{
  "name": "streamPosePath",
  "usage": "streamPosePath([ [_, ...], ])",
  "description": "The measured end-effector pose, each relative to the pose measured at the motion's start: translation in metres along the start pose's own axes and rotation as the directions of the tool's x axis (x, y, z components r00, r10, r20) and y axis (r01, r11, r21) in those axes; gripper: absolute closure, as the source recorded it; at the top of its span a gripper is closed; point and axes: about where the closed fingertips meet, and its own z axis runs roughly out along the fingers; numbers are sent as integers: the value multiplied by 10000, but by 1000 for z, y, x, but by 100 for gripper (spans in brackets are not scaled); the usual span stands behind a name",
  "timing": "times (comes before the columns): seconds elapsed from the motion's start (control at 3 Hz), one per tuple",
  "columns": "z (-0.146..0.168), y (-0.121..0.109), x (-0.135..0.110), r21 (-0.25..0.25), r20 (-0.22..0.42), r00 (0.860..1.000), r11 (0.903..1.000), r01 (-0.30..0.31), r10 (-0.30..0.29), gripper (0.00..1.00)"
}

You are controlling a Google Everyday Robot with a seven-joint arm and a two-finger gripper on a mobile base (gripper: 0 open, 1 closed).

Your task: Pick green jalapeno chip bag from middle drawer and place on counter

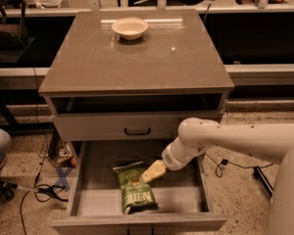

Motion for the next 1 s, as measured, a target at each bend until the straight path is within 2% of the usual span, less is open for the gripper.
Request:
streamPosePath([
  [0.33,36,1,-5,379,-93,9998,9991,-181,184,0],
  [1.0,114,1,-50,743,504,9917,9897,-1221,1185,0],
])
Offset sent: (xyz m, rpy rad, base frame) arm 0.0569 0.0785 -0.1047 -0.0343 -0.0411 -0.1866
